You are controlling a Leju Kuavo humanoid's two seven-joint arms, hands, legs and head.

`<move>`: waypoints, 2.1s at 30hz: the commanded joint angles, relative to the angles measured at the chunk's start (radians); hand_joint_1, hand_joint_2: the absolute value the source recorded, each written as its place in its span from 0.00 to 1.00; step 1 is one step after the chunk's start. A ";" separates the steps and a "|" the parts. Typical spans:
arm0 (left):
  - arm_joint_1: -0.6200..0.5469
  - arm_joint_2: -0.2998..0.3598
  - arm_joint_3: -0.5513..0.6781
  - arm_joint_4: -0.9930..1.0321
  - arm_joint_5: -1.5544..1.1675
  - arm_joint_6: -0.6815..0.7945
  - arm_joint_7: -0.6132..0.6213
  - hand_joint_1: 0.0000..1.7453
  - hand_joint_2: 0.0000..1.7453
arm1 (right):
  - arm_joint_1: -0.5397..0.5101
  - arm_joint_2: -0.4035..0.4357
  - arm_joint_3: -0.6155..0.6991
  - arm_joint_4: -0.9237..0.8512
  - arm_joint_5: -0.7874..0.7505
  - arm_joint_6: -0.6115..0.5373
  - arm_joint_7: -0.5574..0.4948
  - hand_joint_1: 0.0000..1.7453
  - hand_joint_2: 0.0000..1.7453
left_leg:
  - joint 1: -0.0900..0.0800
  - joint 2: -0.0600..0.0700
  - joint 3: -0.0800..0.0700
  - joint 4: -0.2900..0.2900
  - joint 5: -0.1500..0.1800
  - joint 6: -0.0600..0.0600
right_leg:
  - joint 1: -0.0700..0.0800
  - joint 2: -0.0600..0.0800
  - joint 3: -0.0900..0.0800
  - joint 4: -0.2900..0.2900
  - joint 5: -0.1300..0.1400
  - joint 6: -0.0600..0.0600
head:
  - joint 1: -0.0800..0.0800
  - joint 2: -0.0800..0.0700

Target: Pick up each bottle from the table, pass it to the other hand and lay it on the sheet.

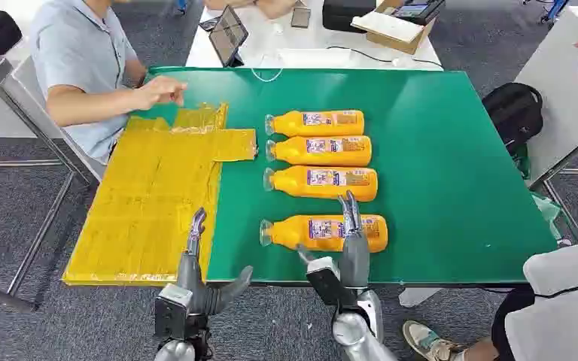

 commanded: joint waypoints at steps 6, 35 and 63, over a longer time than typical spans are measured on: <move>-0.017 0.025 -0.032 0.031 0.001 -0.005 0.002 0.00 1.00 | -0.052 -0.037 -0.003 0.113 0.003 0.000 0.005 0.00 1.00 | 0.001 0.001 0.002 -0.001 -0.001 -0.001 | 0.001 0.000 0.002 -0.001 0.000 -0.002 | 0.000 0.000; -0.009 -0.009 0.022 -0.001 -0.061 0.001 0.023 0.00 1.00 | -0.307 -0.147 0.074 0.477 0.972 -0.004 0.614 0.00 1.00 | 0.001 0.004 0.002 0.001 0.000 -0.001 | 0.001 0.003 0.002 0.000 0.001 -0.002 | 0.000 0.000; 0.027 -0.002 0.059 -0.090 -0.152 -0.016 0.081 0.00 1.00 | -0.344 -0.183 0.202 0.409 1.104 0.307 0.855 0.00 1.00 | 0.000 0.000 0.001 0.000 0.000 -0.001 | 0.001 0.000 0.002 0.000 0.000 -0.001 | 0.000 0.000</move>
